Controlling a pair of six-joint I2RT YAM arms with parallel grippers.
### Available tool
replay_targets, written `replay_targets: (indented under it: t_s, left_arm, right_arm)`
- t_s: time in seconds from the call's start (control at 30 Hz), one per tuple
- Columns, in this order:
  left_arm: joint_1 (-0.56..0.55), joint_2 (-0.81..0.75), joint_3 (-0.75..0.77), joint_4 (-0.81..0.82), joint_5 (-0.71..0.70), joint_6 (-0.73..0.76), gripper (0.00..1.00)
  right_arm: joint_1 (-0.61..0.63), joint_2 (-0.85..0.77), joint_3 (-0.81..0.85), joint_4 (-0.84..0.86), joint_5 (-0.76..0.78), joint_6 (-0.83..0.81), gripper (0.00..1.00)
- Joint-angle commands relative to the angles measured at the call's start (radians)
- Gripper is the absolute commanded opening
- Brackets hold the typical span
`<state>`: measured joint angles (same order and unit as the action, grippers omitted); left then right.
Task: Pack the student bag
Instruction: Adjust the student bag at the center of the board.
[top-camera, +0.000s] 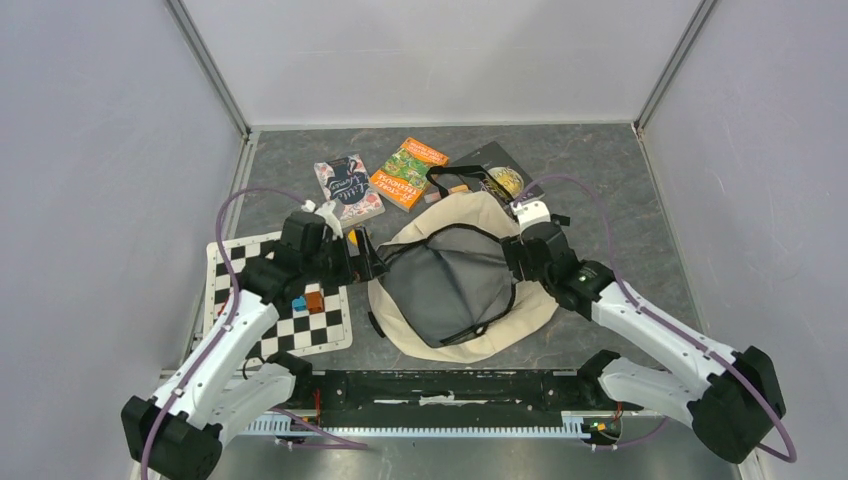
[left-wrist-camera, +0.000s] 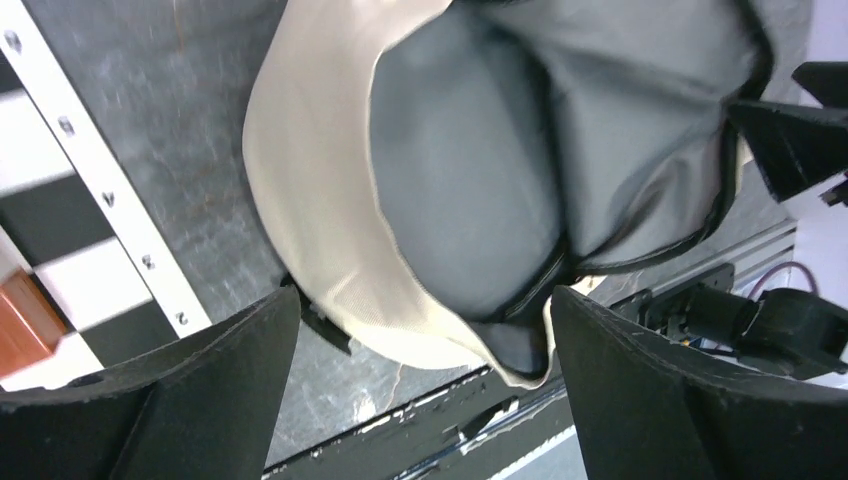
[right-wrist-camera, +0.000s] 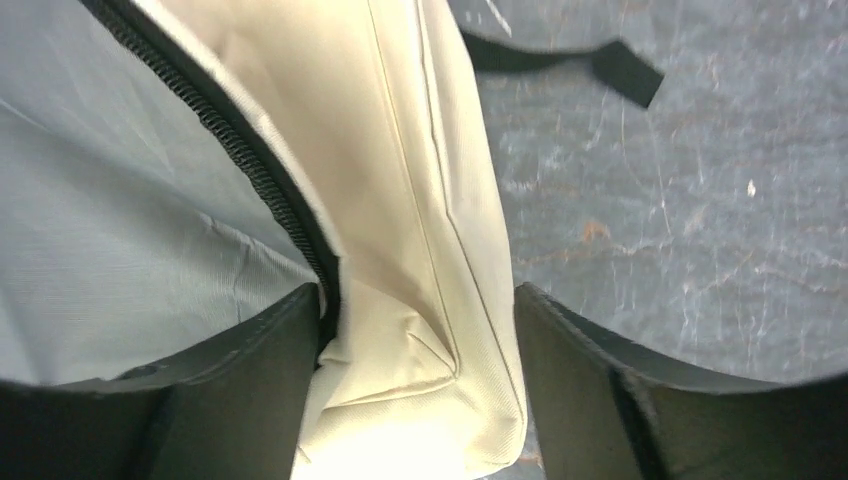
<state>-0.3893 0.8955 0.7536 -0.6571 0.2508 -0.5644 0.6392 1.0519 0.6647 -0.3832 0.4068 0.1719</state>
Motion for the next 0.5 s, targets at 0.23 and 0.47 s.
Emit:
replay_targets:
  t_s: [0.23,0.47]
  left_arm:
    - [0.006,0.053,0.2,-0.018,-0.061,0.102,1.0]
    - [0.016,0.121,0.232,0.023,-0.045,0.099,1.0]
  right_arm:
    - [-0.004,-0.102,0.127,0.003,-0.221,-0.042,0.84]
    - [-0.004,-0.05,0.059,0.037,-0.178,-0.03,0.8]
